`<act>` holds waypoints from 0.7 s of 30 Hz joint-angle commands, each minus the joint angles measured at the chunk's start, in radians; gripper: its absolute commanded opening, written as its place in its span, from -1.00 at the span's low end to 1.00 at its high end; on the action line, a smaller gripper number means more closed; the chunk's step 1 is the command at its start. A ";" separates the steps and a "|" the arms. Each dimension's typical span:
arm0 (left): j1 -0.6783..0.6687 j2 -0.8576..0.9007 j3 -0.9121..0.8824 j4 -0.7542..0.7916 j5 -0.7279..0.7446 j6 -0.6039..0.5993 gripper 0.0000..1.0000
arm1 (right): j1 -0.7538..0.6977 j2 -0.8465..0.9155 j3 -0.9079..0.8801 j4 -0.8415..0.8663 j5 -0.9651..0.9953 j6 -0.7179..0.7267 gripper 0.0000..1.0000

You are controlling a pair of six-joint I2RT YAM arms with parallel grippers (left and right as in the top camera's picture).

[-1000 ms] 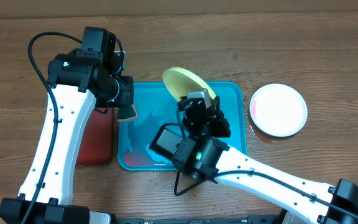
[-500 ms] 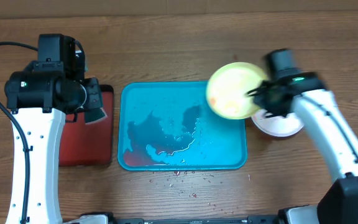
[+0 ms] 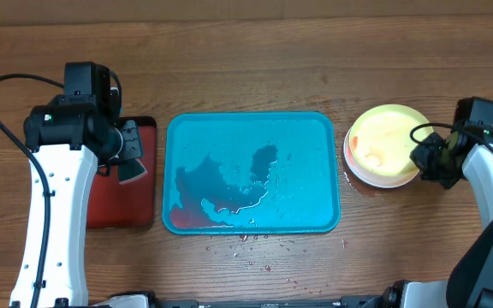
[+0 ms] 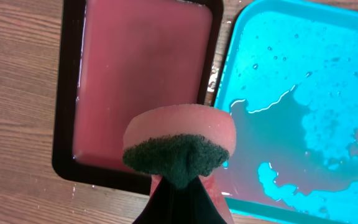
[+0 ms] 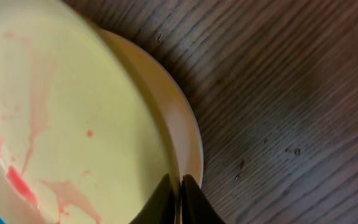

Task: Clean dirty plates on tray and stack at the side
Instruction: 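Place the sponge on the red tray with left gripper and release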

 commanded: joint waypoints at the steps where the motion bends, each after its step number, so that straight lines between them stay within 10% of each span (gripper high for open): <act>1: 0.008 -0.005 -0.016 0.018 -0.013 0.005 -0.92 | 0.001 -0.011 -0.021 0.016 0.018 -0.006 -0.49; 5: 0.070 -0.005 -0.016 -0.006 -0.009 0.001 -0.91 | 0.006 -0.012 0.006 -0.047 -0.103 -0.070 0.43; 15: 0.214 -0.005 -0.213 0.113 -0.011 0.048 -0.92 | 0.193 -0.013 0.165 -0.180 -0.213 -0.147 0.68; 21: 0.222 -0.005 -0.514 0.576 -0.013 0.099 -0.51 | 0.344 -0.013 0.165 -0.155 -0.194 -0.147 0.84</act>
